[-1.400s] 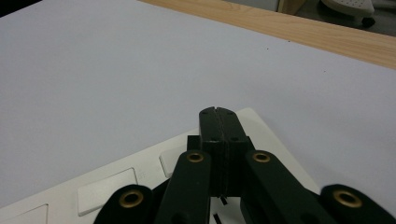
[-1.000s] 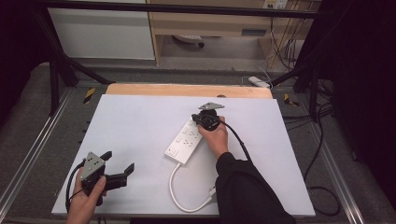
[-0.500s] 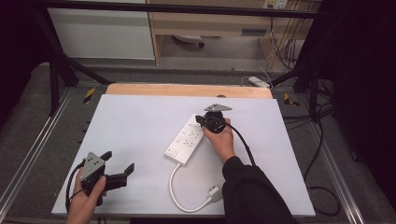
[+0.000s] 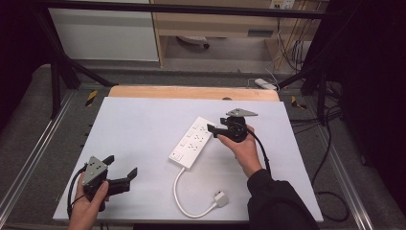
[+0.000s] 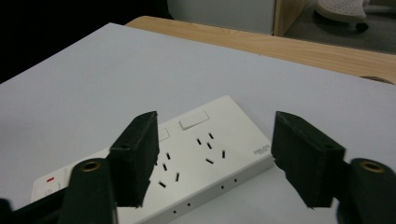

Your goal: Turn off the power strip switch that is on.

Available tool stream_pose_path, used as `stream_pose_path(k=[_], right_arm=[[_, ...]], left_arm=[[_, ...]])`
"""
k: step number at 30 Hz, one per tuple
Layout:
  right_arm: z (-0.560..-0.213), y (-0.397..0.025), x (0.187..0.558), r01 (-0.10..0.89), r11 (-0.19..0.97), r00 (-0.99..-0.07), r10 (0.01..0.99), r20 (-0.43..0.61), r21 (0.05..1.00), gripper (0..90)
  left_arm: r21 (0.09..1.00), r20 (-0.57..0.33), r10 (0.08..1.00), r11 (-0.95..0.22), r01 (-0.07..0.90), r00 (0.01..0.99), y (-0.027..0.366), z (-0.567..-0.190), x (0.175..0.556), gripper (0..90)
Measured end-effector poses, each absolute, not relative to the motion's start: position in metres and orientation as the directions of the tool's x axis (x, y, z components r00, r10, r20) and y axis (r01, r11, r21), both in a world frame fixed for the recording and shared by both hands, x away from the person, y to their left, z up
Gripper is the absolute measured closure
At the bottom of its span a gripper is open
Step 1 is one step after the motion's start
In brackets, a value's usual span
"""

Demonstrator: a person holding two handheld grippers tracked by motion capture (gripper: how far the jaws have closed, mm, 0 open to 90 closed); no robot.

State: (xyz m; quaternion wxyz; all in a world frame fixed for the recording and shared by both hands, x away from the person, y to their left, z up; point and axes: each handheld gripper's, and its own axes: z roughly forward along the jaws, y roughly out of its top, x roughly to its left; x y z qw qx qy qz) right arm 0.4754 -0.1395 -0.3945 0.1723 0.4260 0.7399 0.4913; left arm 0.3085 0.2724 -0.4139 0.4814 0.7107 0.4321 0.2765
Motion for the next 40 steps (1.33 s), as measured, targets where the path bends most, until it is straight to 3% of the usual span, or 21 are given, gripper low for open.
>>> stream_pose_path(k=[7,14,24,31,40], right_arm=[[-0.383,-0.162,0.456,0.451,0.136,-0.569,0.805,0.167,0.882,11.8],[-0.375,-0.185,0.435,0.431,0.126,-0.548,0.823,0.148,0.894,5.2],[-0.373,-0.226,0.397,0.346,0.099,-0.521,0.847,0.103,0.933,4.0],[-0.394,-0.256,0.37,0.304,0.099,-0.479,0.876,0.062,0.948,5.6],[-0.426,-0.268,0.355,0.338,0.15,-0.468,0.884,0.028,0.929,3.8]], left_arm=[[0.923,-0.023,0.881,-0.163,0.349,0.472,0.272,-0.414,0.308,5.2],[0.924,-0.024,0.882,-0.161,0.348,0.471,0.272,-0.414,0.308,5.2],[0.924,-0.024,0.883,-0.16,0.349,0.468,0.273,-0.414,0.308,5.2],[0.923,-0.024,0.885,-0.159,0.351,0.465,0.273,-0.414,0.308,5.2],[0.924,-0.022,0.883,-0.161,0.347,0.468,0.272,-0.414,0.308,5.1]])
